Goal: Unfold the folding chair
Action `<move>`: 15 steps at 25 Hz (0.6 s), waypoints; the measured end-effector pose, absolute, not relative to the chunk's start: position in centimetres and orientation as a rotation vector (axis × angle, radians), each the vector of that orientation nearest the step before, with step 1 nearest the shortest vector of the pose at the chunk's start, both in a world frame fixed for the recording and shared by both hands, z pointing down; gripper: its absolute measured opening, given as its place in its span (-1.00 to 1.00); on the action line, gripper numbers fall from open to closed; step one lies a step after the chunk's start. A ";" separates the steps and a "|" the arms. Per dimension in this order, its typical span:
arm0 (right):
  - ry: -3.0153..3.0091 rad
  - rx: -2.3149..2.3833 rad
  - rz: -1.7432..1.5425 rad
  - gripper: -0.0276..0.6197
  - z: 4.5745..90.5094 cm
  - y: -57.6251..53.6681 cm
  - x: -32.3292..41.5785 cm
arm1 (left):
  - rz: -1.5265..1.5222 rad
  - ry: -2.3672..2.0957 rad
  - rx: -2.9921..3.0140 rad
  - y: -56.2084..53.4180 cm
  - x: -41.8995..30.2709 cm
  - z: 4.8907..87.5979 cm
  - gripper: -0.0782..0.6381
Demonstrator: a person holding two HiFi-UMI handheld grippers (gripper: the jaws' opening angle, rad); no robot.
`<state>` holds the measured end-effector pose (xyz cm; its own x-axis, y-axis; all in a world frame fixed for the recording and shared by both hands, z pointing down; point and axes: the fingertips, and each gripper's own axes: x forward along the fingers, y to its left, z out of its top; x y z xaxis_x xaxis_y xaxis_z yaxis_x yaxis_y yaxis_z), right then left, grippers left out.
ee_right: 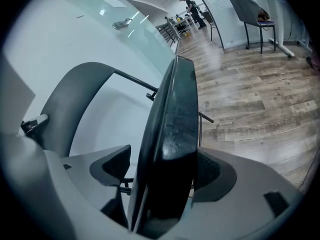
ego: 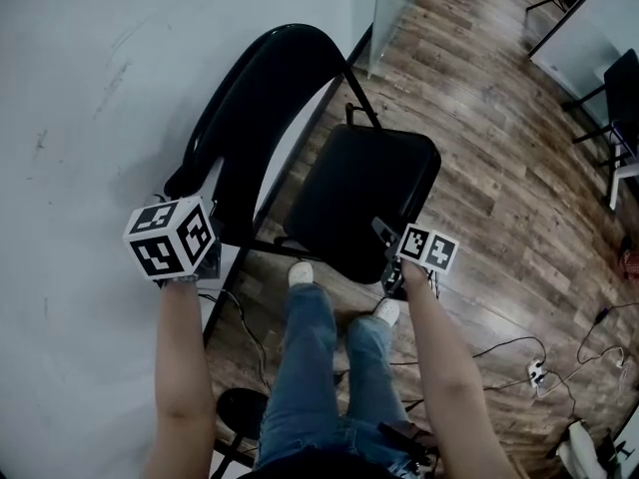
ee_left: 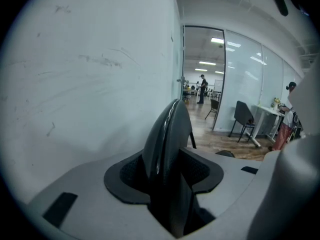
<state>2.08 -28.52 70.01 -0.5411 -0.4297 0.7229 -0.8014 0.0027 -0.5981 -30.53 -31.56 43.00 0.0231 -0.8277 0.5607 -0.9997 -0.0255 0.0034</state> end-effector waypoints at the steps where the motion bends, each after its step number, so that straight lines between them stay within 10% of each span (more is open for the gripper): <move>1: -1.941 1.280 1.551 0.23 70.5 -28.5 2.6 | 0.580 -1.861 1.905 -31.5 -30.4 43.2 -0.26; 15: -1.813 1.312 1.529 0.36 77.6 -26.7 8.1 | 0.555 -1.900 1.881 -31.6 -30.6 47.2 -0.20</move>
<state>8.07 -26.71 77.57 -0.4611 -0.3821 0.8009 -0.8537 -0.0550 -0.5178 -30.58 -31.57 47.19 -0.0073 -0.8375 0.5463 -0.9999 0.0114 0.0041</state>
